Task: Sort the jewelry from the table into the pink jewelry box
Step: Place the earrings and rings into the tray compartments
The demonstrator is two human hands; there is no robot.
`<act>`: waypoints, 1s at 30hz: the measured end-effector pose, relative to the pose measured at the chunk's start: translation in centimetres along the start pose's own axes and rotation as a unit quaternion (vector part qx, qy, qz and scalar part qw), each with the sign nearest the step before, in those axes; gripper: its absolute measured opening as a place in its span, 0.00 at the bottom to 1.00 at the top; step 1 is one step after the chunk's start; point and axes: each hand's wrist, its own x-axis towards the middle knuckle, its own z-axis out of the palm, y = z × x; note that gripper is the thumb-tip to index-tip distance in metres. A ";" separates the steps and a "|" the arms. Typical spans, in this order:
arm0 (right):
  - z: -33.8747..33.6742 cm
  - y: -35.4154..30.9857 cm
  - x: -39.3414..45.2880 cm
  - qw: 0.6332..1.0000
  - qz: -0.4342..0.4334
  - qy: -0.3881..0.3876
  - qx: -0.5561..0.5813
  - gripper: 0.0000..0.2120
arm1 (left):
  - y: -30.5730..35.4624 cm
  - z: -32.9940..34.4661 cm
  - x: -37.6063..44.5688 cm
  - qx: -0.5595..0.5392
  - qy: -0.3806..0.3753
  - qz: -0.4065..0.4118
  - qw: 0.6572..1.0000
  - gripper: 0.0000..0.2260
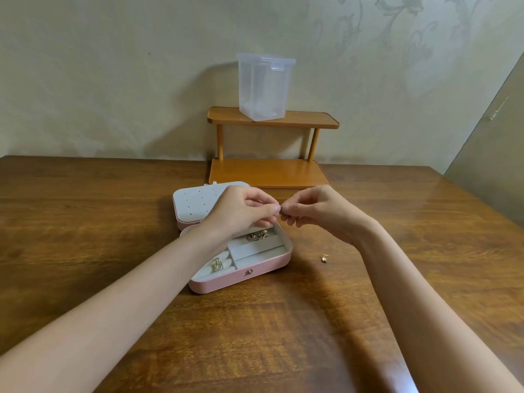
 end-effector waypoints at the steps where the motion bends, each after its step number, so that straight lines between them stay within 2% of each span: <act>1: 0.2 -0.2 0.0 1.000 -0.004 -0.002 -0.004 0.05 | 0.1 -0.1 -0.1 0.009 0.008 0.009 1.000 0.01; 4: 0.9 -1.1 0.2 0.998 -0.023 0.008 -0.054 0.05 | 0.3 -0.6 -0.1 0.029 0.024 0.005 0.999 0.02; 6: 1.6 -1.7 0.4 0.990 -0.045 0.026 -0.129 0.04 | 0.5 -1.2 -0.2 -0.008 0.015 -0.027 0.999 0.03; 8: 2.7 -2.1 0.9 0.971 -0.081 0.052 -0.217 0.03 | 0.5 -2.1 -0.7 -0.052 0.008 -0.054 0.997 0.04; 11: 4.8 -2.7 1.5 0.942 -0.146 0.077 -0.294 0.03 | 0.2 -3.9 -1.5 -0.042 0.037 -0.048 0.997 0.04; 13: 5.8 -3.2 1.8 0.952 -0.158 0.055 -0.255 0.05 | 0.0 -5.1 -1.9 -0.029 0.057 -0.046 0.997 0.04; 16: 6.9 -3.5 1.9 0.989 -0.118 0.006 -0.088 0.05 | -0.1 -7.0 -2.5 -0.019 0.051 -0.038 0.998 0.04; 20: 8.2 -3.1 2.6 0.996 -0.041 -0.034 0.077 0.02 | -1.0 -8.8 -3.2 0.000 0.035 0.005 0.999 0.03; 26: 9.7 -3.0 4.0 0.973 0.054 -0.117 0.189 0.08 | -2.4 -10.1 -3.8 0.078 0.038 0.101 0.991 0.07; 30: 10.1 -3.4 4.4 0.974 0.088 -0.137 0.156 0.06 | -3.4 -10.8 -3.8 0.083 0.028 0.110 0.990 0.09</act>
